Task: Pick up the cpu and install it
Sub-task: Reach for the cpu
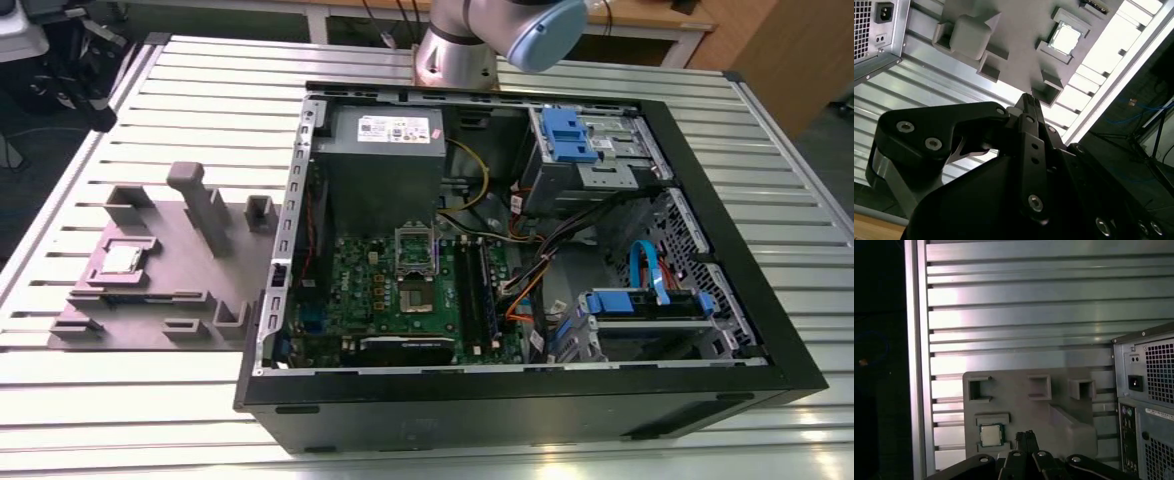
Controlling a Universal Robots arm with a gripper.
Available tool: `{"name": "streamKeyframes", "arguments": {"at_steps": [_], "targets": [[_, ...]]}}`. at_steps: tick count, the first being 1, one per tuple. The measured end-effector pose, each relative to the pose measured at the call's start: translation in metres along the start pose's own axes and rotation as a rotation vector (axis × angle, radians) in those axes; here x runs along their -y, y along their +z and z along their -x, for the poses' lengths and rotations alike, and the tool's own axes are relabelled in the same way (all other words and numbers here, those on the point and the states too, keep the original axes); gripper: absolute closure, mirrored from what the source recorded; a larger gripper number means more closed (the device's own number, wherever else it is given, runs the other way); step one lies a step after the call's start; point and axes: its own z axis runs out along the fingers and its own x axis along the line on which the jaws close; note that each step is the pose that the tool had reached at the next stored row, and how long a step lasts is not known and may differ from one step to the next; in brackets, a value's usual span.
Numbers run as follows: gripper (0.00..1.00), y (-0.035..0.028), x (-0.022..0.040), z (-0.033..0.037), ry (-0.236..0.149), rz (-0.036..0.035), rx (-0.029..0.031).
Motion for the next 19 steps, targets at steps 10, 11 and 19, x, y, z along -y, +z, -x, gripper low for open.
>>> {"name": "streamKeyframes", "arguments": {"at_steps": [10, 11, 19], "targets": [[0.89, 0.0020, 0.0002, -0.0019, 0.001, -0.0018, -0.0172], [0.89, 0.0022, 0.0002, -0.0019, 0.001, -0.0025, -0.0267], [0.89, 0.0035, 0.0006, -0.0024, 0.001, -0.0030, -0.0334]]}}
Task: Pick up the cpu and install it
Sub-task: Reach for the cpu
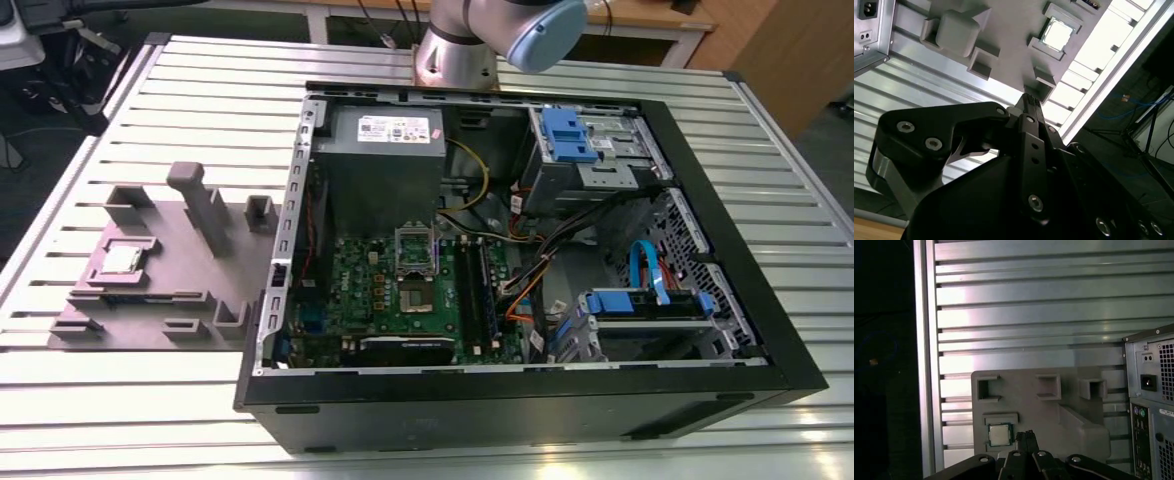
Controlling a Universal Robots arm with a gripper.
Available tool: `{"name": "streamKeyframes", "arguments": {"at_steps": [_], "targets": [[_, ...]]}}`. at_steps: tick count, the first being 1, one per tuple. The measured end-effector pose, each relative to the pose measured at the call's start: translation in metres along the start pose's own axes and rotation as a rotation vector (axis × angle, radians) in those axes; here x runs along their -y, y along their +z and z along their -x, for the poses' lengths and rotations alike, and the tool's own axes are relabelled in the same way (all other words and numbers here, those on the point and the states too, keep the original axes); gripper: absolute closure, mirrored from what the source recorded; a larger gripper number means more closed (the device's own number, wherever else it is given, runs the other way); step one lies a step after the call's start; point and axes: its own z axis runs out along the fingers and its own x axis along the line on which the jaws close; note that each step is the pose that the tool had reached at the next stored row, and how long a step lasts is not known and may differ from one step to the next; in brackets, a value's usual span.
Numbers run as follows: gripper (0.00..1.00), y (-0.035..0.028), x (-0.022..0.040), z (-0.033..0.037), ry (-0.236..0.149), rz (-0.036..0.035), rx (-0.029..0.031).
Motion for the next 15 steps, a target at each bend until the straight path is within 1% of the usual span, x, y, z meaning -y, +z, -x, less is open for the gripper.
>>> {"name": "streamKeyframes", "arguments": {"at_steps": [3, 9, 15], "targets": [[0.89, 0.0024, 0.0017, -0.0022, 0.000, 0.0000, -0.0001], [0.89, 0.0090, 0.0090, -0.0075, 0.000, 0.0000, 0.0000], [0.89, 0.0134, 0.0125, -0.0100, 0.000, 0.0001, 0.0002]]}}
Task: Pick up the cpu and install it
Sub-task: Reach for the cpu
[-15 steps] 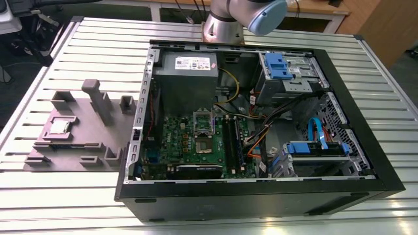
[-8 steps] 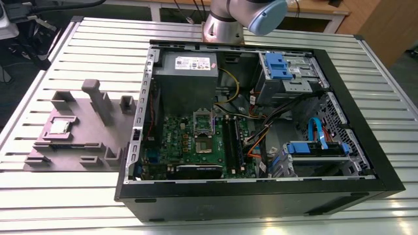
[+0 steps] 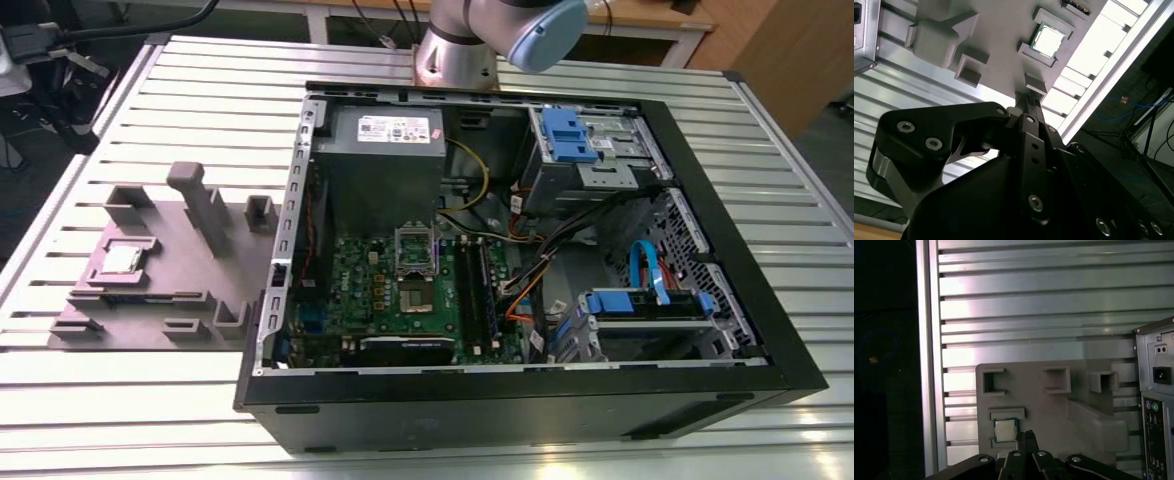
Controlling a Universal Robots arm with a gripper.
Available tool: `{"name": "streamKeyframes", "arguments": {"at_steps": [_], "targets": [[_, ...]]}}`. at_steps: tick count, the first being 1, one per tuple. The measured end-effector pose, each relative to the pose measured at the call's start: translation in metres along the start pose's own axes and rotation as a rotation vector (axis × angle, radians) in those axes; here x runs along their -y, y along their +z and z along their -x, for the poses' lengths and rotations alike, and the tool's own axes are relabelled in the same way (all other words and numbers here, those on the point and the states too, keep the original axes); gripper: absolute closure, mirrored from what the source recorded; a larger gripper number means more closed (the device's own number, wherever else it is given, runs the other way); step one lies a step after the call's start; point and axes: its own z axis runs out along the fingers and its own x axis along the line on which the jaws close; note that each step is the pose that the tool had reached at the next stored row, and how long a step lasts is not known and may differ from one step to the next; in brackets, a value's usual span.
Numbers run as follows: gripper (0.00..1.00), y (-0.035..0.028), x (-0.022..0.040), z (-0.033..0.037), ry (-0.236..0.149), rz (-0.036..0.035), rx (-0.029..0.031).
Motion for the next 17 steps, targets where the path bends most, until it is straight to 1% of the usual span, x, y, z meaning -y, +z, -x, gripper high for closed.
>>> {"name": "streamKeyframes", "arguments": {"at_steps": [11, 17], "targets": [[0.89, 0.0044, 0.0007, -0.0008, 0.000, -0.0010, -0.0001], [0.89, 0.0093, 0.0022, -0.0014, 0.000, -0.0011, -0.0003]]}}
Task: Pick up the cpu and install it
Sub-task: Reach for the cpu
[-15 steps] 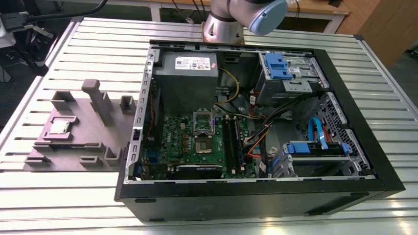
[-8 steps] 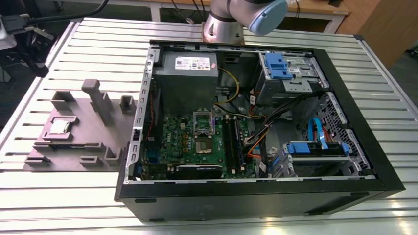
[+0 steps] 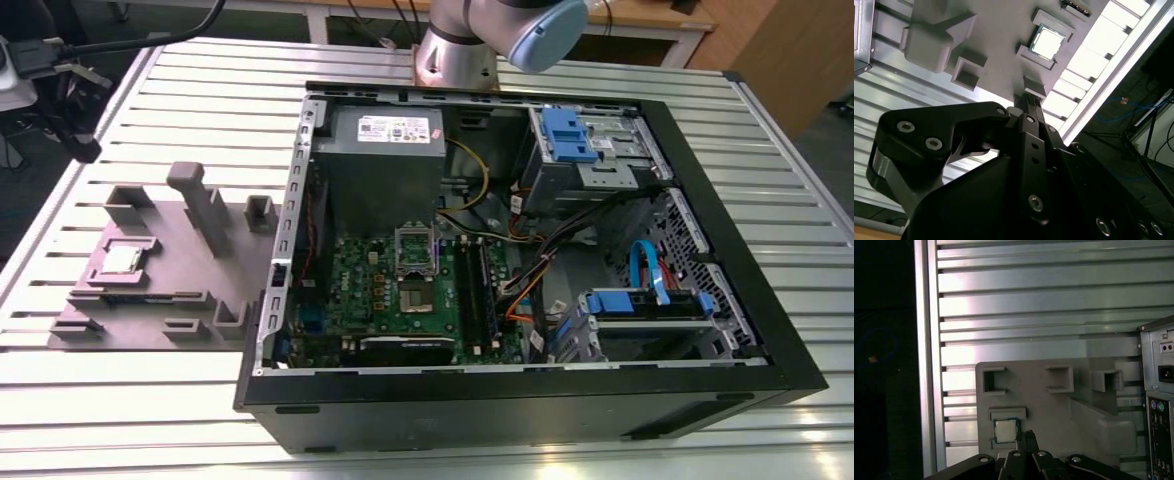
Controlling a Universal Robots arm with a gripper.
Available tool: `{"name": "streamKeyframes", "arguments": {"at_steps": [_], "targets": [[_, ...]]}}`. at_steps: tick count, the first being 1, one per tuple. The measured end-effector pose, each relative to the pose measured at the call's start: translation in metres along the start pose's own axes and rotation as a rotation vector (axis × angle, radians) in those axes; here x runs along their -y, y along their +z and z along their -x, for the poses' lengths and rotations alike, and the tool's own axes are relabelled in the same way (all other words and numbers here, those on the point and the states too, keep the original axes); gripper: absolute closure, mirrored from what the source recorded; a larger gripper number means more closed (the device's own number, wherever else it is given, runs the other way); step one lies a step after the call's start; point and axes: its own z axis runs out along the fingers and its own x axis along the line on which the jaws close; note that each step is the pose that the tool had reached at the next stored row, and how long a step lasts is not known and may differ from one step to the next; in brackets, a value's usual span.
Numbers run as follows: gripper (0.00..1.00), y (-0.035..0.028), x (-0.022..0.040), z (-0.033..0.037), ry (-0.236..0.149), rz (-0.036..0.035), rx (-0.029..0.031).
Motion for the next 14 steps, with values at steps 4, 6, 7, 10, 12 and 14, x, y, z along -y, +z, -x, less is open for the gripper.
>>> {"name": "streamKeyframes", "arguments": {"at_steps": [4, 6, 7, 10, 12, 14], "targets": [[0.89, 0.0016, 0.0005, -0.0006, 0.000, 0.0000, 0.0001], [0.89, 0.0019, 0.0006, -0.0007, 0.000, 0.0000, 0.0000], [0.89, 0.0019, 0.0006, -0.0007, 0.000, 0.0000, 0.0001], [0.89, 0.0022, 0.0006, -0.0007, 0.000, 0.0001, 0.0002], [0.89, 0.0024, 0.0006, -0.0008, 0.000, 0.0001, 0.0002], [0.89, 0.0031, 0.0009, -0.0011, 0.000, 0.0001, 0.0003]]}}
